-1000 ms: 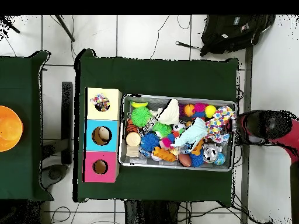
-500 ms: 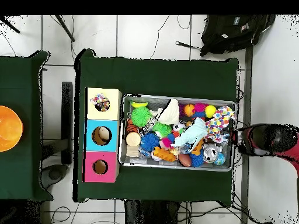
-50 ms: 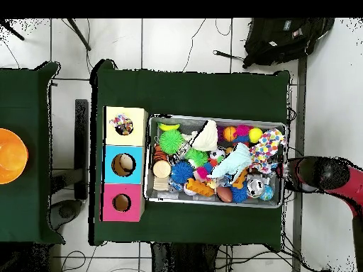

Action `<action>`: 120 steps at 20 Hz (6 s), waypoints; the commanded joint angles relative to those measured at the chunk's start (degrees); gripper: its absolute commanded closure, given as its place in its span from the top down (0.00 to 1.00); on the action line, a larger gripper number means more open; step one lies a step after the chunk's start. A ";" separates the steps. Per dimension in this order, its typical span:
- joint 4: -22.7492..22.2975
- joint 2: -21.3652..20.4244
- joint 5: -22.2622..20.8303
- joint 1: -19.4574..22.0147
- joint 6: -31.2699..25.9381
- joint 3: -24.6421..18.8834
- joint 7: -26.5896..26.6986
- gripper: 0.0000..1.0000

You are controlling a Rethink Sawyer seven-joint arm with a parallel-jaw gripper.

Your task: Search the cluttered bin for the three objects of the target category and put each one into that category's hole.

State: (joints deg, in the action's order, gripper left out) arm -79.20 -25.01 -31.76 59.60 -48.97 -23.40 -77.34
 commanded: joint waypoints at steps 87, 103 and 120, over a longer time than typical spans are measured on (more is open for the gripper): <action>-9.74 -11.18 4.29 -12.13 -0.50 -2.39 2.55 0.00; -9.77 -12.62 7.02 -14.11 -2.39 -0.98 1.19 0.00; -8.80 -11.71 7.77 -14.56 -3.84 0.03 4.05 1.00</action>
State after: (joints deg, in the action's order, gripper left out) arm -83.76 -34.68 -26.51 46.57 -47.68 -17.99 -77.34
